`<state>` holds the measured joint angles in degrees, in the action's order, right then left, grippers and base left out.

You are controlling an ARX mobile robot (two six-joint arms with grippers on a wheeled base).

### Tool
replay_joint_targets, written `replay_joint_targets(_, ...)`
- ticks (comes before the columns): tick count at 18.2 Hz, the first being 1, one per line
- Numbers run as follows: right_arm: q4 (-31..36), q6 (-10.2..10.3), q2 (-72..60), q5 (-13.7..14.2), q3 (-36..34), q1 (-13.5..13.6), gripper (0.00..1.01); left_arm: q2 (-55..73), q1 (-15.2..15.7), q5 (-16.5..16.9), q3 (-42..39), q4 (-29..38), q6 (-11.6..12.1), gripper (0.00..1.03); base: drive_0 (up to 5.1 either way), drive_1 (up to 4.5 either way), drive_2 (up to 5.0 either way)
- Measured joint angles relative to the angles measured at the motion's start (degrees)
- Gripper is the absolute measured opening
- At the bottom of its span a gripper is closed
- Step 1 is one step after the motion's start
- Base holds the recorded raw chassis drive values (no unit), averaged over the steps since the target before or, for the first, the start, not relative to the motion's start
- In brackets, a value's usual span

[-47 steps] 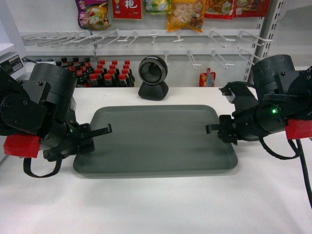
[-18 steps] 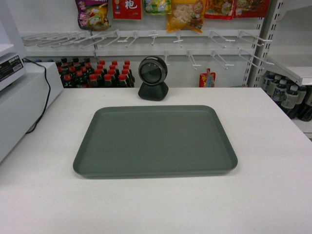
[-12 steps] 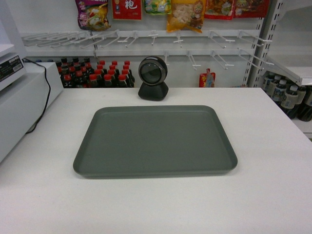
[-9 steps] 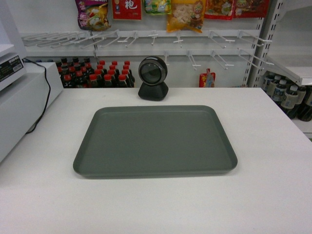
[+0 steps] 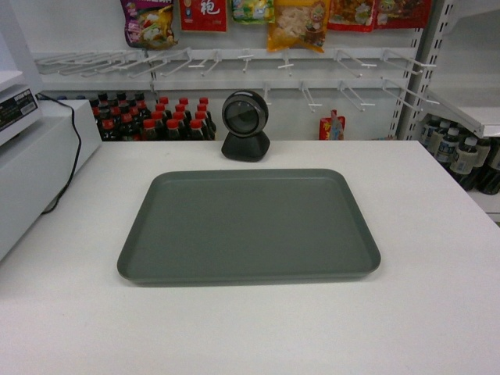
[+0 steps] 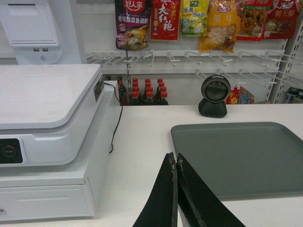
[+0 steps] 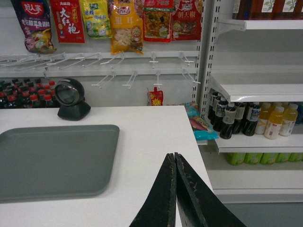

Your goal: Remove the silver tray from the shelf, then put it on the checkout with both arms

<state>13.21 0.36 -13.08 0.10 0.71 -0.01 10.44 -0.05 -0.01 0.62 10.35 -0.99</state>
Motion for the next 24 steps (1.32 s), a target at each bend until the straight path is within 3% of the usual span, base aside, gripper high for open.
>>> replay_joint_targets(2,-1.16,0.0,1.05,0.0,0.0,0.0,0.02,-0.74,0.0,0.0,0.0,-0.63,0.0,0.01,0.0,0.0,0.0)
replay_joint_targets(4,-2.73,0.0,2.71,0.02,0.0,0.0,0.02,-9.55,0.0,-0.04,0.0,-11.02,0.0,0.01,0.0,0.0,0.0)
replay_joint_targets(5,-3.37,0.0,3.23,0.02,0.0,0.0,0.02,-9.84,0.0,0.15,0.15,-9.42,0.02,0.01,0.0,0.0,0.0)
replay_joint_targets(7,-13.33,-0.02,10.32,-0.13,0.02,0.0,0.02,-9.86,0.0,-0.15,0.0,-10.95,0.0,0.01,0.0,0.0,0.0)
replay_joint_targets(8,-12.92,-0.04,12.94,-0.11,0.02,0.0,0.02,-9.86,0.0,-0.07,0.0,-10.82,0.0,0.01,0.0,0.0,0.0)
replay_joint_targets(9,-13.35,-0.04,12.9,-0.11,0.04,0.0,0.13,-9.86,0.0,0.02,0.0,-10.47,0.02,0.11,0.0,0.0,0.0)
replay_joint_targets(10,-13.35,-0.04,12.83,-0.11,0.02,0.0,0.38,-9.86,0.0,-0.04,0.0,-10.58,0.0,0.36,0.0,0.0,0.0)
replay_joint_targets(11,-13.46,-0.04,12.85,-0.11,0.02,0.0,0.58,-9.86,0.0,0.0,0.0,-10.56,0.0,0.56,0.0,0.0,0.0)
replay_joint_targets(16,-13.49,-0.04,12.85,-0.11,0.02,0.0,0.96,-9.86,0.0,0.0,0.0,-10.56,0.02,0.94,0.0,0.0,0.0)
replay_joint_targets(18,-13.49,-0.02,12.85,-0.11,0.02,0.0,0.99,-9.86,0.0,0.0,0.0,-10.56,0.04,1.0,0.0,0.0,0.0)
replay_joint_targets(24,-13.49,-0.04,12.85,-0.11,0.02,0.0,0.98,-9.86,0.0,0.0,0.0,-10.56,0.02,0.98,0.0,0.0,0.0)
